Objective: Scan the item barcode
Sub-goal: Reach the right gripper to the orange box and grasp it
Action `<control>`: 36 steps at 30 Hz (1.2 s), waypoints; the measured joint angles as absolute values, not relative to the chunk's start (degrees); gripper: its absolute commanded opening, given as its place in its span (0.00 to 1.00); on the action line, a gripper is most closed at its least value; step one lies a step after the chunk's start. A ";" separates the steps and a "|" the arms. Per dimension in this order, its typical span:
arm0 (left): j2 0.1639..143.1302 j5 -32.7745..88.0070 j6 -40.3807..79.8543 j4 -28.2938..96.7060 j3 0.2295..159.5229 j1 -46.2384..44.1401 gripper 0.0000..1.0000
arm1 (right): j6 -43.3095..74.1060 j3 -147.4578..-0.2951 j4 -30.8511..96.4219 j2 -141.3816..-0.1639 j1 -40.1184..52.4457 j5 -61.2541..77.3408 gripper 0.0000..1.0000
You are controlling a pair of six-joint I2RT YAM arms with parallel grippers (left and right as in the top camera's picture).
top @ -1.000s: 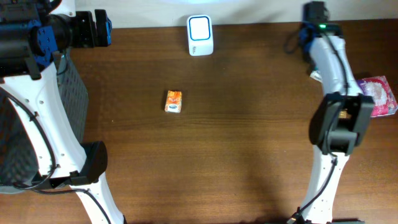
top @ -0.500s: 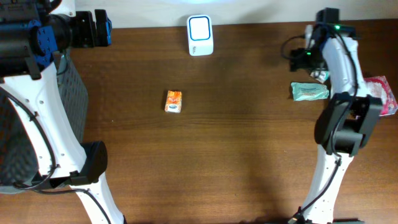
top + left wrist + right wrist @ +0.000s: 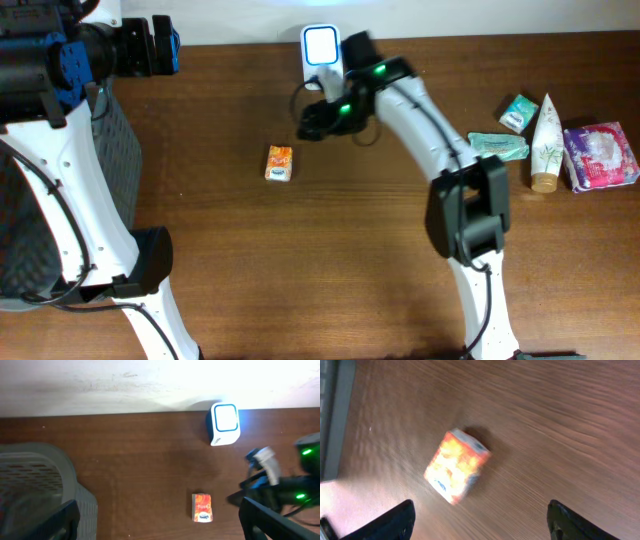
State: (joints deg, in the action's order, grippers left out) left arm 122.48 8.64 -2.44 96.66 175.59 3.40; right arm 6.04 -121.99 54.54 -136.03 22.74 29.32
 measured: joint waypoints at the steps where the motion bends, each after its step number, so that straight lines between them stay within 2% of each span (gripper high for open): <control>1: 122.48 8.64 -2.44 96.68 175.59 3.40 0.99 | 9.02 -121.12 52.56 -136.03 24.40 28.23 0.70; 7: 122.48 8.64 -2.44 96.68 175.59 3.40 0.99 | 26.72 -114.65 43.51 -136.03 28.16 21.19 0.64; 11: 122.48 8.64 -2.44 96.68 175.59 3.40 0.99 | 30.92 -111.13 41.15 -136.03 28.42 19.92 0.64; 16: 122.48 8.64 -2.44 96.68 175.59 3.40 0.99 | 32.05 -107.98 37.21 -136.03 30.92 19.92 0.57; 18: 122.48 8.64 -2.44 96.68 175.59 3.40 0.99 | 32.75 -107.53 35.77 -136.03 31.92 19.90 0.50; 21: 122.48 8.64 -2.44 96.68 175.59 3.40 0.99 | 32.86 -106.72 35.20 -135.94 32.36 19.00 0.04; 27: 122.48 8.64 -2.44 96.68 175.59 3.40 0.99 | 31.62 -105.67 35.33 -135.70 31.92 21.87 0.04; 31: 122.48 8.64 -2.44 96.68 175.59 3.40 0.99 | 22.06 -106.10 35.66 -135.68 27.77 38.48 0.04; 34: 122.48 8.64 -2.44 96.68 175.59 3.40 0.99 | 16.47 -107.50 35.51 -135.22 19.31 57.65 0.04; 36: 122.48 8.64 -2.44 96.68 175.59 3.40 0.99 | 15.33 -107.59 35.51 -134.72 14.24 65.67 0.04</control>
